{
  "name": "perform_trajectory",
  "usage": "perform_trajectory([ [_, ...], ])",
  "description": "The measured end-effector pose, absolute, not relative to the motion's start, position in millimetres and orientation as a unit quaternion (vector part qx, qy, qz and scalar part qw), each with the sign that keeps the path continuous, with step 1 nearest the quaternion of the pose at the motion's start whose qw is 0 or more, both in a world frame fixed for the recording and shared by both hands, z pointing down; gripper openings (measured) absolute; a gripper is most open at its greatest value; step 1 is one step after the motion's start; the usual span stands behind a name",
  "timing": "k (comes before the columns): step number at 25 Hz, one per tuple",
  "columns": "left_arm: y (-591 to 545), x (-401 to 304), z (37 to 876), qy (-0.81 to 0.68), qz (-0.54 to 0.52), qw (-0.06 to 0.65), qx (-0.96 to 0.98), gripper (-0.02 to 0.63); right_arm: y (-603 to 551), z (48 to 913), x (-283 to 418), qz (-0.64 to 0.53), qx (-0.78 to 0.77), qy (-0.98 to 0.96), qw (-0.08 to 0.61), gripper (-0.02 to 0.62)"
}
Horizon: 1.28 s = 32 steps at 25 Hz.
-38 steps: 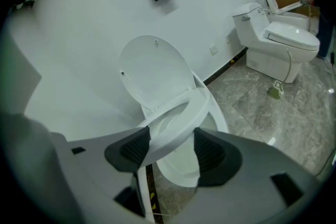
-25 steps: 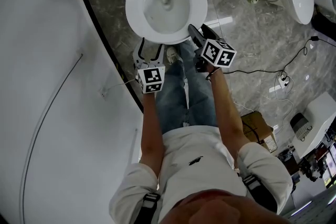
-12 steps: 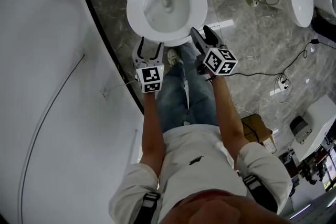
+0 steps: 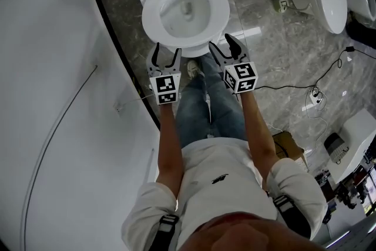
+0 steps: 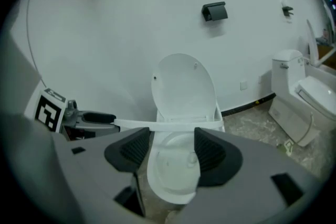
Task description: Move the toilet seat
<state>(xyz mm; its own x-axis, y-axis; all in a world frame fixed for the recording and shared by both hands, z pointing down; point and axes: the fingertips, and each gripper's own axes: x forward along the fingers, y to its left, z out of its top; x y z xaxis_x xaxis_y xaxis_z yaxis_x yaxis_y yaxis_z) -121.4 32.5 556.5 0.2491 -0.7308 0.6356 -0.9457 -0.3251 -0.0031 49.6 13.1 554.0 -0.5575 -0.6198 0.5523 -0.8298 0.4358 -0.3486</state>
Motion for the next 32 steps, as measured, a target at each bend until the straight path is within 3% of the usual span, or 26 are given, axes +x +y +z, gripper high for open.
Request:
perform_trajectory([
  [7, 23.2, -121.7, 550.8, -0.544, 0.272, 0.201, 0.768, 0.314, 3.3, 545.7, 37.0, 0.229, 0.412, -0.854, 0.219, 0.282],
  [32, -18.6, -130.3, 520.4, -0.561, 0.238, 0.201, 0.767, 0.314, -36.7, 516.7, 22.4, 0.199, 0.397, -0.869, 0.219, 0.272],
])
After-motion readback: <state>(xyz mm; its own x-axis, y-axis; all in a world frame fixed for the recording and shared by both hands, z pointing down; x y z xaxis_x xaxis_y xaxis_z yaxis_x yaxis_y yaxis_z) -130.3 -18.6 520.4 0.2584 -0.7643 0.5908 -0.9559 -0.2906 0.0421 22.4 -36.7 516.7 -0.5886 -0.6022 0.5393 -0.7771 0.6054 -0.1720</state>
